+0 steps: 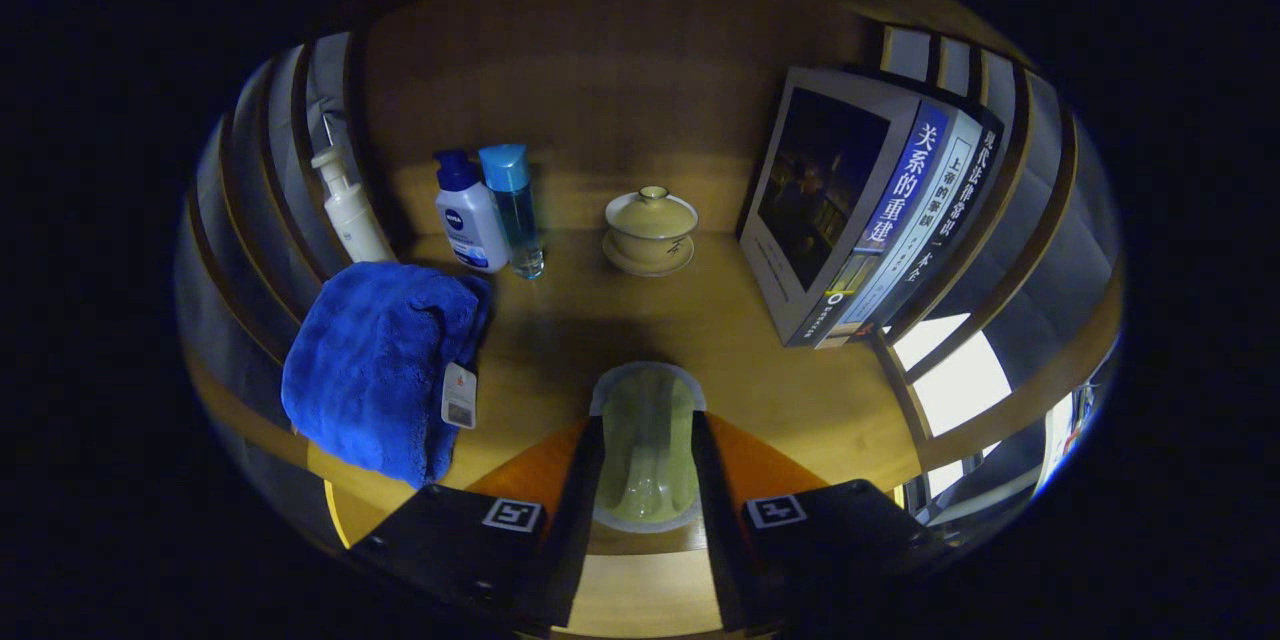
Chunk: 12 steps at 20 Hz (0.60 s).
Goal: Pull open the drawer, take out the items inside it, and place them on the countertop above the cabinet.
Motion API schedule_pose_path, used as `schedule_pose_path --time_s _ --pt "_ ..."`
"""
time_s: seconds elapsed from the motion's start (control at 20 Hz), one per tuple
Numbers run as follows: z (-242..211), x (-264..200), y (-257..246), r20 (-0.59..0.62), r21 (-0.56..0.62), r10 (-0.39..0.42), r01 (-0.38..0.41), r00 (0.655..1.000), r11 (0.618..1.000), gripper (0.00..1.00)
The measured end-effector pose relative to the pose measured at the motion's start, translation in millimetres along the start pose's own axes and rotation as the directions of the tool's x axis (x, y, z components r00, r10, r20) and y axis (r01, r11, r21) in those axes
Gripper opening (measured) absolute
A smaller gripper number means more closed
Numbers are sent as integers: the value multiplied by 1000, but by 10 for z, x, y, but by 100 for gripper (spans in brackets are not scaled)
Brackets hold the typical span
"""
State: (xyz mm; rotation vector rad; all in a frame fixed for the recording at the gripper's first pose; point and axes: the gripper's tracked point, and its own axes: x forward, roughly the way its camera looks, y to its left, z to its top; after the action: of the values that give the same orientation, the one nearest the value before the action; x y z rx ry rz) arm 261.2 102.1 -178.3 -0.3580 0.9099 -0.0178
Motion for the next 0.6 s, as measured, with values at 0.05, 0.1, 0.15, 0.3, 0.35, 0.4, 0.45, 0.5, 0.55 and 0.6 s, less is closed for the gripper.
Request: schedule_pose_path --time_s 0.05,0.1,0.15,0.3,0.35,0.4,0.45,0.5,0.55,0.6 --pt "9 -33 -7 19 -9 -4 4 1000 1000 66" --pt "7 -59 -6 38 -13 -4 5 999 1000 72" --pt "12 -117 -3 57 -16 -5 6 998 1000 76" --pt "-6 -252 -65 139 7 -35 35 990 999 90" --pt "-31 -319 -74 170 19 -38 35 985 999 94" --pt "-76 -407 -77 201 32 -34 28 979 999 99" --pt "-129 -488 -63 230 46 -25 15 973 999 99" --pt "-183 -583 -44 261 63 -11 -6 965 998 99" --pt "-228 -667 -38 291 80 6 -31 957 996 99" --pt "-272 -760 -44 319 93 17 -50 947 994 99"
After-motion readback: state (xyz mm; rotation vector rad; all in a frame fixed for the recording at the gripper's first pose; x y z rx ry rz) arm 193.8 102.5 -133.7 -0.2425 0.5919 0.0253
